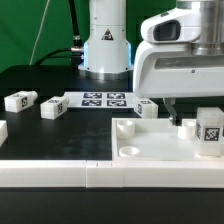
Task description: Assemble one leg
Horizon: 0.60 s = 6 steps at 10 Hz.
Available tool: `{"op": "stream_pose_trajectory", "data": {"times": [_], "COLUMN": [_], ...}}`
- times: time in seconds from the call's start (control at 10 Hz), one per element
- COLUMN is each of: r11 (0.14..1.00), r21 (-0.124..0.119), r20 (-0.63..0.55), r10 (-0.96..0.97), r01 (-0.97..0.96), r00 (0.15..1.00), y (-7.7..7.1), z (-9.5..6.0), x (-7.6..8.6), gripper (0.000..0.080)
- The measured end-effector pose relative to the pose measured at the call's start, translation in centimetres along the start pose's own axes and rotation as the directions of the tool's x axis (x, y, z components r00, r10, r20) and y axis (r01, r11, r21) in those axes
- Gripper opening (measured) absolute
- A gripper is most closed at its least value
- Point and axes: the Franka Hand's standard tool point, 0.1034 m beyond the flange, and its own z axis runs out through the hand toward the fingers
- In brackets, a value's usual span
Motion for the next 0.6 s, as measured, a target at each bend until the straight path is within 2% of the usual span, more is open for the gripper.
{"op": "stream_pose_trajectory", "data": {"times": [0.1,0.3,0.4,0.5,0.6], "r11": [0.999,0.999,1.000,1.000,0.998], "r21": [0.000,0.000,0.001,0.001,0.002], "r20": [0.000,0.000,0.000,0.000,0.001], "r10": [-0.040,-0.033,-0.014,-0.005,0.067], "r01": [0.040,0.033,0.014,0.005,-0.067], "r00": [0.999,0.999,1.000,1.000,0.998], "y": [0.05,0.06,0.05,0.06,0.01], "z": [0.01,0.02,0.02,0.03,0.04], "x": [0.00,0.00,0.00,0.00,-0.01], "gripper": [0.0649,0.0409,0.0409,0.0291,0.0291]}}
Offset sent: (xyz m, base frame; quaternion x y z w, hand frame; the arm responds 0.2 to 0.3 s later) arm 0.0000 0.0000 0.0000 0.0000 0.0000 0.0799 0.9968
